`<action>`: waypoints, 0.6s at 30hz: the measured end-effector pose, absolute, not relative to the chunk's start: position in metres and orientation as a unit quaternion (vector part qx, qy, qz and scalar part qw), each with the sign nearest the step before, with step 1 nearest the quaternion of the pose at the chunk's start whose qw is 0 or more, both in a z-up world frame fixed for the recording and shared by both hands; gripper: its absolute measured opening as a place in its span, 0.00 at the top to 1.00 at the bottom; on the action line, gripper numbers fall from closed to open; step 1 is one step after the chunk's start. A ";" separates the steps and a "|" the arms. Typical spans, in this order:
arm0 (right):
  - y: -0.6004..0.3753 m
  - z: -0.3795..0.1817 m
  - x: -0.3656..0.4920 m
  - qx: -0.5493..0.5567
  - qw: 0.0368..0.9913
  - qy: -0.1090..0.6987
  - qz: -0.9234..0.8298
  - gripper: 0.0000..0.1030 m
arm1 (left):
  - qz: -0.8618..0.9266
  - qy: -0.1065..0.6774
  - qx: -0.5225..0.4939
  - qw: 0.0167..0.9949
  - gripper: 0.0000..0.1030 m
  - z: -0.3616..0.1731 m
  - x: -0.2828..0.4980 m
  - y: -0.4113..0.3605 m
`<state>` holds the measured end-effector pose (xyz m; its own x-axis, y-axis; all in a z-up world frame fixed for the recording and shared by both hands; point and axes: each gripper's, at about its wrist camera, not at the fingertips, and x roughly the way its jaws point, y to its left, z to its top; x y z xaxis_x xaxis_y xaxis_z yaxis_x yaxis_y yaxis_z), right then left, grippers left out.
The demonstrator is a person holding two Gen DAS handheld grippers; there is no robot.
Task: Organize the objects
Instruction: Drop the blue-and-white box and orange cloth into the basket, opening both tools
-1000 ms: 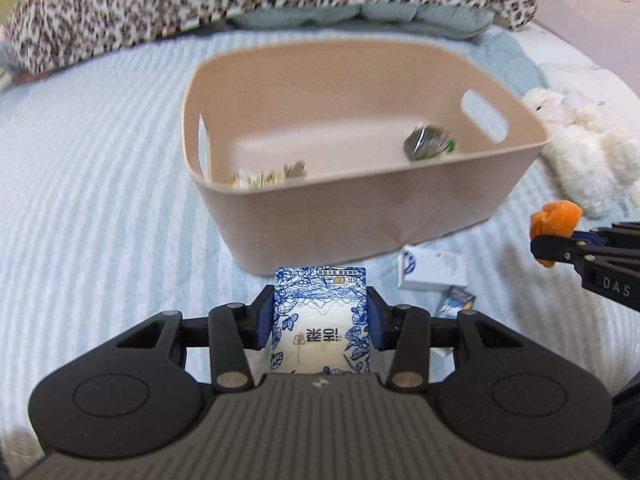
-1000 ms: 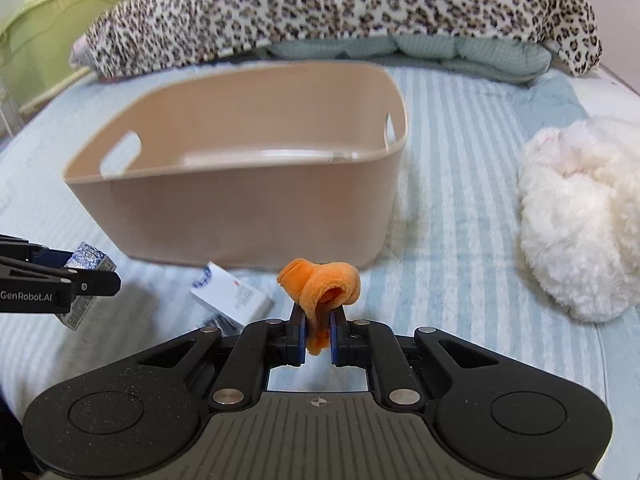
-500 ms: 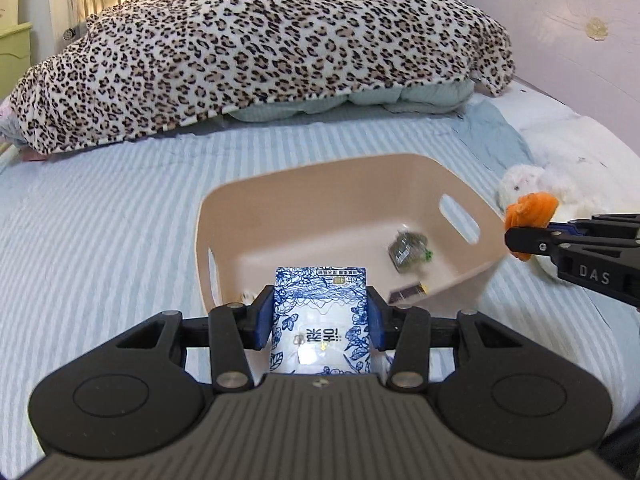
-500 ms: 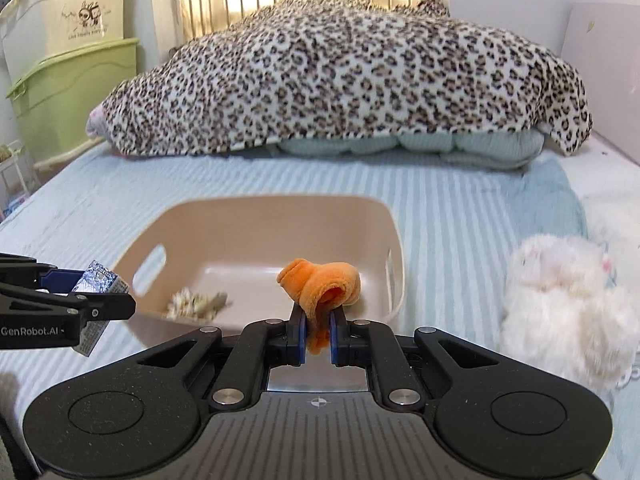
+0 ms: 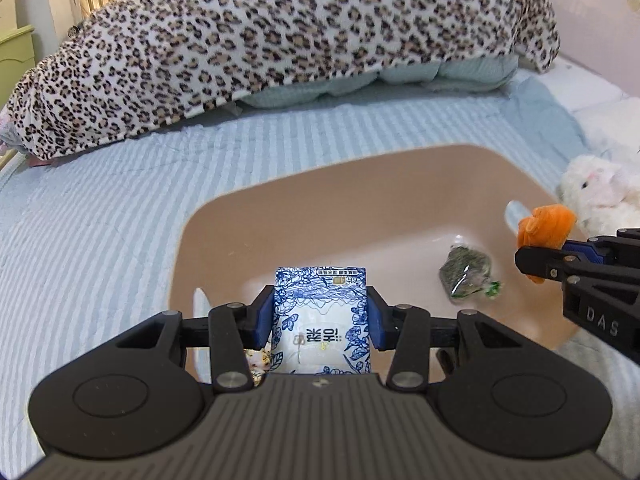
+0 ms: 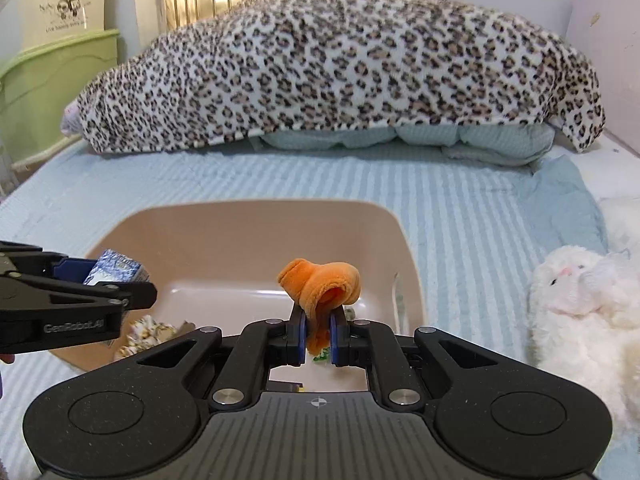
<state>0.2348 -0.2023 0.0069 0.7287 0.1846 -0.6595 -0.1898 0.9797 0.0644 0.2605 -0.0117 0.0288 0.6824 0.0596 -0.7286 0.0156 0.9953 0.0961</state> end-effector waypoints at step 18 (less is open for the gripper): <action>-0.189 0.004 0.235 -0.043 0.925 0.367 0.092 0.32 | 0.015 0.416 0.045 0.908 0.18 0.032 0.255 -0.009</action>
<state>0.2355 -0.1892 0.0037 0.7145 0.1378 -0.6859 -0.2008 0.9796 -0.0123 0.2546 -0.0087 0.0316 0.6532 0.0645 -0.7544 0.0098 0.9956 0.0936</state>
